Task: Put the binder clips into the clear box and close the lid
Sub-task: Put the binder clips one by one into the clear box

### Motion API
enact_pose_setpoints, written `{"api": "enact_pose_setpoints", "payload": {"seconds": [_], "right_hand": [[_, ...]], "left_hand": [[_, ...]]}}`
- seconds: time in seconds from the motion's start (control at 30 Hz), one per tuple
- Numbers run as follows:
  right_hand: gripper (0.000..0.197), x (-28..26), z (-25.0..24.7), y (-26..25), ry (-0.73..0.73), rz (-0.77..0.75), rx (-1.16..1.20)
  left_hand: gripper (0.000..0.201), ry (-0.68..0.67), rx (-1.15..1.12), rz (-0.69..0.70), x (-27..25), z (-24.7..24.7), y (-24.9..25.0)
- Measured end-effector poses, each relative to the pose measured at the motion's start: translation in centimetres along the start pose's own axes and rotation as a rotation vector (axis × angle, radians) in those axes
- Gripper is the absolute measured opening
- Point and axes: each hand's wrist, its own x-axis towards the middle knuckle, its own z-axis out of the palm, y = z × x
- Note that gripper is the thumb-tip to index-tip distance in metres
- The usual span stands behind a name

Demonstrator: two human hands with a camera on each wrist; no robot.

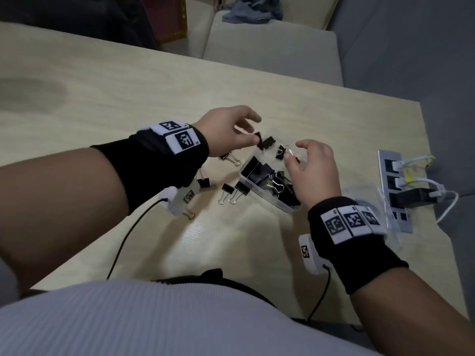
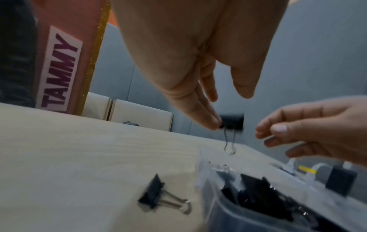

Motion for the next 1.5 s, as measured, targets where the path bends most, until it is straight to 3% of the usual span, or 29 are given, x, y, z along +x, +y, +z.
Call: {"api": "enact_pose_setpoints", "payload": {"seconds": [0.1, 0.23, 0.3, 0.37, 0.47, 0.67, 0.83, 0.93, 1.2, 1.37, 1.5], "right_hand": [[0.023, -1.8, 1.0, -0.8, -0.017, -0.131, 0.013], [0.017, -4.8, 3.0, -1.3, -0.171, -0.372, -0.053], [0.026, -5.7, 4.3, -1.4, -0.352, -0.428, -0.159], [0.043, -6.3, 5.3, -1.5, -0.499, -0.436, -0.310], [0.058, -6.7, 5.8, -1.7, -0.546, -0.460, -0.458], [0.067, -6.8, 6.0, -1.9, -0.555, -0.424, -0.546], [0.041, -7.3, 5.9, -1.8, -0.533, -0.378, -0.587], [0.035, -7.6, 6.0, -1.7, -0.535, -0.326, -0.598], [0.026, -7.9, 4.5, -0.9, -0.508, -0.354, -0.669], [0.030, -8.0, 4.2, -0.4, -0.589, -0.279, -0.628], [0.030, -7.8, 4.1, 0.2, -0.640, -0.375, -0.744]], "left_hand": [[0.041, 0.001, -0.078, 0.009, 0.1, 0.3, 0.2], [0.025, 0.003, 0.264, 0.003, -0.9, -0.4, -1.4], [0.023, -0.097, 0.507, -0.045, -1.7, -0.6, -2.9], [0.035, -0.233, 0.718, -0.138, -2.8, -0.4, -4.5], [0.055, -0.337, 0.851, -0.202, -4.5, 0.3, -6.5], [0.051, -0.337, 0.832, -0.157, -5.4, 1.2, -7.5], [0.043, -0.326, 0.797, -0.148, -5.1, 1.2, -7.5], [0.041, -0.295, 0.744, -0.142, -4.8, 0.9, -7.6], [0.031, -0.082, 0.610, -0.043, -3.2, -0.2, -5.2], [0.037, 0.002, 0.486, 0.006, -0.6, 0.1, -1.6], [0.047, 0.065, 0.288, 0.000, 1.0, 1.4, 1.1]]}}
